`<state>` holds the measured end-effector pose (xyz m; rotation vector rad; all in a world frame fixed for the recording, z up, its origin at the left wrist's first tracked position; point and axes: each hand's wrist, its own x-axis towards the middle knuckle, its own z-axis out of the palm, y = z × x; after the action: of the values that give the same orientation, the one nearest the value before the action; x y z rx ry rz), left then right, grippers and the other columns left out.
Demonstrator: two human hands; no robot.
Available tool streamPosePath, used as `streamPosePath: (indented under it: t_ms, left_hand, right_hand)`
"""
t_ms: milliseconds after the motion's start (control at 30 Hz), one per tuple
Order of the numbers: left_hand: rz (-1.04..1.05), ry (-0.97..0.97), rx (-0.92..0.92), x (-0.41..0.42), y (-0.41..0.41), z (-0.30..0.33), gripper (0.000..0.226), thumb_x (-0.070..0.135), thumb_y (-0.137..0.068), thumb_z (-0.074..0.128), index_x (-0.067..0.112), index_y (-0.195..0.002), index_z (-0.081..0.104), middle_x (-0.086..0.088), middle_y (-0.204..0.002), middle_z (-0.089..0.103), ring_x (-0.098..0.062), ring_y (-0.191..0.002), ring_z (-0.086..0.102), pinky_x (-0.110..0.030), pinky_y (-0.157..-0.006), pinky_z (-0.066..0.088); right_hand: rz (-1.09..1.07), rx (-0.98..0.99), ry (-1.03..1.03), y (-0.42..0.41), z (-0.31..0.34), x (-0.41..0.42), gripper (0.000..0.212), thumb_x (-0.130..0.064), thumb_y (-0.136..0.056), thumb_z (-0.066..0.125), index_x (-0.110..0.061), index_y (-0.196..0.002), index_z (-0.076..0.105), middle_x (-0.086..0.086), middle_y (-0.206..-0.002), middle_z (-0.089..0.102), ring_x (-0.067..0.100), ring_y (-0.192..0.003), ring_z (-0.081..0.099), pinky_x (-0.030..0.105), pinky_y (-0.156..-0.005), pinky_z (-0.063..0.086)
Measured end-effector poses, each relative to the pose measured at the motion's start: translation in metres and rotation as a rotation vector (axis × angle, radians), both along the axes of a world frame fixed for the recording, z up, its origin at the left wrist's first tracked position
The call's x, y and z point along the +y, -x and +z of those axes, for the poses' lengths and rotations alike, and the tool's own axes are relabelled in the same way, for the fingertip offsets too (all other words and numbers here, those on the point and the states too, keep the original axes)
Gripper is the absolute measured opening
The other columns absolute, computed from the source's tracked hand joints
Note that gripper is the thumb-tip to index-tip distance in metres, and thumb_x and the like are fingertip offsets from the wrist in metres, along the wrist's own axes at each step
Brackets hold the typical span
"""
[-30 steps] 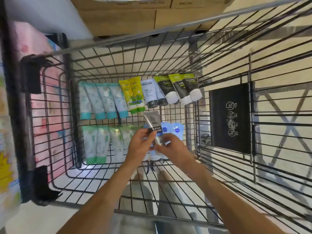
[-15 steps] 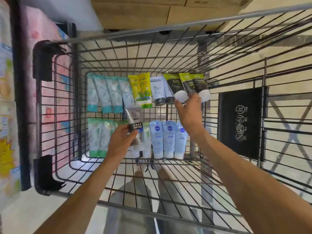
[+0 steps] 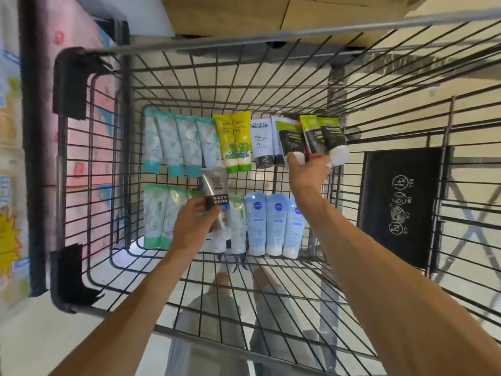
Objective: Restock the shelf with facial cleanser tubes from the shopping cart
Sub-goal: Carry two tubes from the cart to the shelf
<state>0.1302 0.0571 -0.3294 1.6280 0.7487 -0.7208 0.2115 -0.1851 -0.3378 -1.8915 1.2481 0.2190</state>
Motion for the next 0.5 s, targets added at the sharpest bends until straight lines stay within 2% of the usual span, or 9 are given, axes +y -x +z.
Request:
streamPosePath:
  t_ms: [67, 100, 200, 267, 333, 400, 500]
  left_hand:
    - [-0.023, -0.019, 0.005, 0.001, 0.0, 0.002, 0.023, 0.031, -0.088, 0.079, 0.032, -0.106, 0.064, 0.005, -0.114, 0.073, -0.019, -0.105, 0.072, -0.05, -0.09, 0.06]
    - [-0.03, -0.02, 0.005, 0.001, 0.0, 0.002, 0.025, 0.032, -0.087, 0.079, 0.031, -0.107, 0.065, 0.005, -0.114, 0.073, -0.018, -0.105, 0.072, -0.051, -0.091, 0.059]
    - [-0.046, -0.017, 0.005, 0.0, 0.001, 0.007, 0.026, 0.029, -0.089, 0.077, 0.027, -0.112, 0.065, 0.005, -0.115, 0.073, -0.017, -0.105, 0.071, -0.05, -0.093, 0.059]
    - [-0.053, -0.015, -0.001, 0.0, 0.002, 0.008, 0.025, 0.027, -0.09, 0.077, 0.026, -0.112, 0.065, 0.004, -0.115, 0.072, -0.018, -0.104, 0.072, -0.05, -0.092, 0.059]
    - [-0.071, -0.023, -0.012, 0.0, 0.001, 0.011, 0.025, 0.031, -0.089, 0.077, 0.029, -0.111, 0.065, 0.005, -0.114, 0.072, -0.017, -0.103, 0.072, -0.05, -0.092, 0.059]
    - [-0.082, -0.023, -0.019, 0.001, 0.001, 0.013, 0.027, 0.036, -0.086, 0.078, 0.031, -0.11, 0.066, 0.006, -0.114, 0.072, -0.017, -0.102, 0.072, -0.05, -0.092, 0.059]
    - [-0.084, -0.014, -0.039, 0.0, 0.002, 0.02, 0.029, 0.037, -0.084, 0.079, 0.031, -0.109, 0.066, 0.006, -0.114, 0.072, -0.017, -0.104, 0.071, -0.048, -0.09, 0.06]
  right_hand:
    - [-0.064, -0.031, -0.166, 0.011, 0.0, -0.003, 0.052, -0.02, -0.09, 0.075, -0.004, -0.13, 0.046, 0.008, -0.114, 0.061, 0.017, -0.092, 0.06, 0.019, -0.074, 0.048]
    - [-0.08, -0.011, -0.226, 0.018, 0.0, -0.005, 0.05, -0.019, -0.089, 0.075, -0.004, -0.129, 0.049, 0.008, -0.109, 0.065, 0.017, -0.09, 0.064, 0.021, -0.073, 0.05]
    - [-0.128, 0.071, -0.43, 0.03, 0.002, -0.01, 0.035, -0.017, -0.089, 0.074, -0.005, -0.119, 0.06, 0.007, -0.099, 0.067, 0.022, -0.093, 0.063, 0.034, -0.08, 0.053]
    - [-0.127, 0.121, -0.596, 0.036, 0.009, -0.013, 0.027, -0.015, -0.091, 0.071, -0.005, -0.116, 0.064, 0.006, -0.098, 0.064, 0.018, -0.091, 0.059, 0.027, -0.073, 0.053]
    - [-0.119, 0.142, -0.699, 0.045, 0.011, -0.017, 0.03, -0.009, -0.091, 0.07, -0.003, -0.119, 0.062, 0.006, -0.097, 0.061, 0.018, -0.088, 0.056, 0.022, -0.066, 0.05]
    - [-0.125, 0.122, -0.734, 0.056, 0.012, -0.017, 0.043, -0.008, -0.088, 0.072, -0.002, -0.128, 0.057, 0.009, -0.103, 0.062, 0.021, -0.09, 0.057, 0.025, -0.064, 0.051]
    - [-0.133, 0.07, -0.759, 0.07, 0.025, -0.014, 0.046, -0.012, -0.089, 0.07, -0.014, -0.131, 0.052, 0.009, -0.109, 0.062, 0.022, -0.096, 0.058, 0.03, -0.074, 0.053]
